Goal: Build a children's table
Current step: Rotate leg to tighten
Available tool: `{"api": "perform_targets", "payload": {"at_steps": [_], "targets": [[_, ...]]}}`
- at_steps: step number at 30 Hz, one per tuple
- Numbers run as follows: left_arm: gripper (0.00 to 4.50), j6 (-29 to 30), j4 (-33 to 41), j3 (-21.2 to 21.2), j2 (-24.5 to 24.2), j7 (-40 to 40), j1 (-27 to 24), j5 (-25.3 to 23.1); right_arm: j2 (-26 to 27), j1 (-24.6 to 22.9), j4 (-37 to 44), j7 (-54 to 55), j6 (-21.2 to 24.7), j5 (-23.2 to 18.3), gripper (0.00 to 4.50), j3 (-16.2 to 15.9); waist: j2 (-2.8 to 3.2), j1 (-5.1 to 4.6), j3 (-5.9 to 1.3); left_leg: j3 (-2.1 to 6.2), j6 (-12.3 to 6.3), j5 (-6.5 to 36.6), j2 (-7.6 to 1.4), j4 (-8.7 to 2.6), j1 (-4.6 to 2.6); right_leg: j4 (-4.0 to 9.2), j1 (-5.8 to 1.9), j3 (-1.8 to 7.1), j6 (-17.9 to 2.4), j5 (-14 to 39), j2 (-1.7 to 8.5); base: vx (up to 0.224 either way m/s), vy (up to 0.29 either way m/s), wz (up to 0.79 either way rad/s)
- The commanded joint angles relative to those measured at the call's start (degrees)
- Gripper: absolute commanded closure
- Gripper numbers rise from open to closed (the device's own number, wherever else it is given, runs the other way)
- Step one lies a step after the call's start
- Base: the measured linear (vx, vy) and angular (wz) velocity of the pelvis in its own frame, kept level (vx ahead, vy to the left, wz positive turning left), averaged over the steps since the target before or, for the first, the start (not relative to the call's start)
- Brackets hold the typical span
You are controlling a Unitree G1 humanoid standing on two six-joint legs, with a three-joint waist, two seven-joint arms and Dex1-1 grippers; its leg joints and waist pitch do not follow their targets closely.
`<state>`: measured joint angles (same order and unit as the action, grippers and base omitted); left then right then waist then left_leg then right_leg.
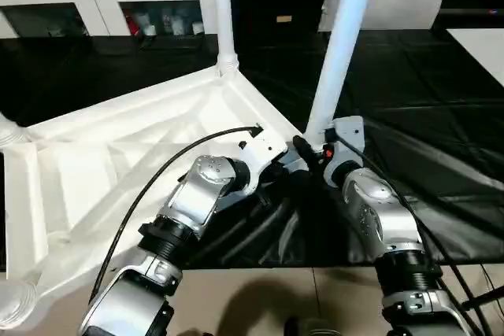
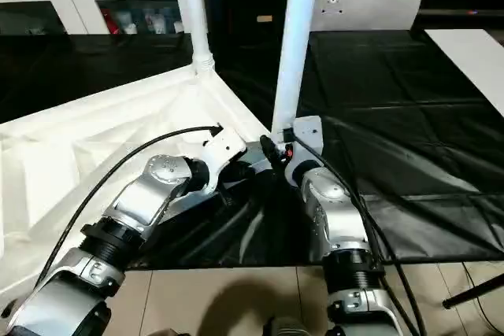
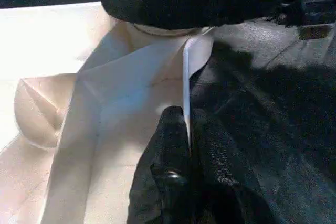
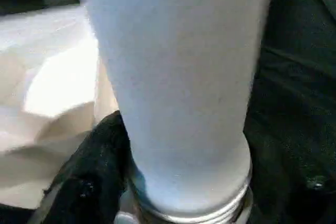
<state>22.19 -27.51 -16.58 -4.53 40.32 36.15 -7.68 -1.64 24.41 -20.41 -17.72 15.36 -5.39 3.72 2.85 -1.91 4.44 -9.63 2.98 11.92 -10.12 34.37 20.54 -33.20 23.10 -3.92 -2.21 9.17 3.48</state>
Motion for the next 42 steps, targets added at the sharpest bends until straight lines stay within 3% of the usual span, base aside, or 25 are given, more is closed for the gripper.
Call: {"api": "perform_targets", "payload": {"at_steps": [1, 2, 10, 15, 16, 20, 21, 26, 27, 30, 42], "targets": [[4.50, -2.16, 1.54, -0.71, 0.84, -1.02, 2.25, -0.08, 2.75, -1.71, -0.12, -5.61, 1.15, -2.32, 0.90, -5.11, -0.13, 0.13, -4.19, 0.82, -6.81, 6.82, -2.07, -3.65, 0.44, 4.15, -3.61, 2.31, -12.04, 12.71, 4.14, 0.000, 0.000, 0.00], [4.50, -2.87, 1.57, -1.28, -0.05, 0.23, 1.82, -0.21, 1.56, -2.56, 0.51, -6.68, 0.26, -1.86, 0.75, -5.41, 0.19, 0.15, -4.14, 0.90, -6.86, 6.88, -2.08, -3.66, 0.47, 4.12, -3.63, 2.30, -12.15, 12.72, 4.20, 0.000, 0.000, 0.00], [4.50, -7.30, 2.34, -3.22, -5.82, 7.68, -0.61, -0.10, -7.50, -6.19, 4.36, -14.45, -5.40, -1.57, 0.04, -4.32, 0.09, 0.24, -3.86, 0.80, -6.48, 8.86, -2.19, -3.76, 0.34, 4.54, -3.66, 2.30, -11.48, 15.59, 4.13, 0.000, 0.000, 0.00], [4.50, -13.97, 0.76, -5.18, -11.26, 14.74, -1.48, -0.35, -14.82, -7.88, 7.58, -28.44, -7.00, -3.78, 0.04, -6.43, 0.22, 0.69, -3.74, 0.81, -7.49, 9.09, -2.44, -3.82, 0.37, 4.41, -3.60, 2.41, -11.37, 15.58, 4.16, 0.000, 0.000, 0.00], [4.50, -17.46, -0.27, -6.08, -13.04, 17.82, -1.49, -0.22, -17.69, -7.79, 7.61, -33.64, -8.02, -4.19, 0.04, -7.64, 0.48, 0.70, -3.75, 0.79, -7.42, 9.47, -2.41, -3.80, 0.28, 4.48, -3.50, 2.31, -11.57, 15.64, 4.14, 0.000, 0.000, 0.00], [4.50, -19.81, -0.89, -6.58, -14.31, 21.76, -1.57, 0.82, -19.97, -7.22, 6.95, -37.70, -9.68, -4.51, 0.04, -8.73, 0.39, 0.77, -3.76, 0.78, -7.15, 9.15, -2.51, -3.84, 0.23, 4.37, -3.50, 2.38, -12.01, 15.19, 4.19, 0.000, 0.000, 0.00], [4.50, -21.18, -1.17, -6.98, -15.02, 24.39, -1.42, 1.39, -21.18, -6.73, 6.39, -40.50, -10.19, -4.79, 0.04, -9.49, 0.11, 0.88, -3.90, 0.78, -7.13, 8.91, -2.50, -3.79, 0.23, 4.28, -3.60, 2.38, -12.18, 14.75, 4.21, 0.000, 0.000, 0.00], [4.50, -23.53, -1.43, -7.82, -16.37, 29.57, -1.03, 2.87, -23.12, -5.84, 5.40, -46.12, -9.98, -5.79, 0.04, -10.78, 0.40, 1.38, -3.89, 0.65, -7.86, 7.99, -2.82, -3.79, 0.09, 3.87, -3.51, 2.43, -13.63, 12.15, 4.23, 0.000, 0.000, 0.00], [4.50, -23.91, -1.30, -8.23, -16.84, 31.40, -0.86, 3.39, -23.61, -5.37, 4.76, -47.81, -9.93, -5.96, 0.20, -11.23, 0.06, 1.87, -3.92, 0.59, -7.70, 7.67, -2.87, -3.81, 0.01, 3.82, -3.49, 2.47, -13.82, 11.88, 4.26, 0.000, 0.000, 0.00], [4.50, -25.98, -1.19, -9.66, -18.16, 36.00, -0.34, 3.86, -24.34, -3.56, 2.16, -50.87, -10.98, -5.54, 0.33, -12.29, 0.17, 2.44, -3.83, 0.50, -7.24, 7.68, -2.95, -3.88, -0.12, 3.65, -3.36, 2.53, -14.17, 11.65, 4.23, 0.000, 0.000, 0.00], [4.50, -28.02, -2.51, -9.74, -19.08, 39.37, 0.21, 4.11, -25.69, -2.48, 1.78, -57.88, -10.22, -7.58, 1.40, -14.14, 0.08, 2.99, -3.81, 0.49, -7.05, 7.54, -2.92, -3.90, -0.05, 3.58, -3.55, 2.53, -13.72, 11.93, 4.28, 0.000, 0.000, 0.00]]}}
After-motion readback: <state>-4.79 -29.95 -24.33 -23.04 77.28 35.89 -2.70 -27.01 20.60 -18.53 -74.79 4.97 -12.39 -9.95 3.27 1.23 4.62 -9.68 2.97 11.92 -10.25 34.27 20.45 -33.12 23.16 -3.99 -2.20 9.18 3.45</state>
